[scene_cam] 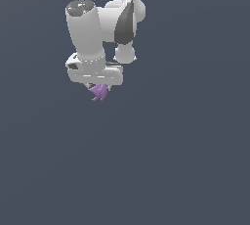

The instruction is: Pick up the object and move it to a goal position.

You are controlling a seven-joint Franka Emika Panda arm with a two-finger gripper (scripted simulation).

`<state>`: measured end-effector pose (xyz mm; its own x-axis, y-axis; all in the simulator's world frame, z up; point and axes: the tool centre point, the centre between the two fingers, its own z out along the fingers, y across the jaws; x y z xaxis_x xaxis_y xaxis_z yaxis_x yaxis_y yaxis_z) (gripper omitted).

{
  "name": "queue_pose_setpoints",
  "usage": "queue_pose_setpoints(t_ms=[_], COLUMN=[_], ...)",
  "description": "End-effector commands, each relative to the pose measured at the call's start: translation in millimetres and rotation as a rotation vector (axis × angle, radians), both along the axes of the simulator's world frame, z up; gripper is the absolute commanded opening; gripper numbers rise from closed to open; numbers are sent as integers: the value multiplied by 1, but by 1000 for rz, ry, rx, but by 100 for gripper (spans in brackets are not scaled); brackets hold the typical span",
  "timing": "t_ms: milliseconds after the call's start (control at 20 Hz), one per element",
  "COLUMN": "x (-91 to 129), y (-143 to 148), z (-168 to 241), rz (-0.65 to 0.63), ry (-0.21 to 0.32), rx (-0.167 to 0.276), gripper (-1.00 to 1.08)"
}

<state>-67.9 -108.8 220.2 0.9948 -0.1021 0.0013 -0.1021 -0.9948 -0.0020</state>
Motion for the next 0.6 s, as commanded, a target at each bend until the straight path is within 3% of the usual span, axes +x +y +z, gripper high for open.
queue_pose_setpoints(t_ms=[0, 250, 550], x=[1, 3, 5], y=[-18, -40, -47], z=[14, 31, 36], rz=[2, 2, 2], ry=[1, 1, 1], rx=[0, -1, -2], gripper=[-100, -100, -100])
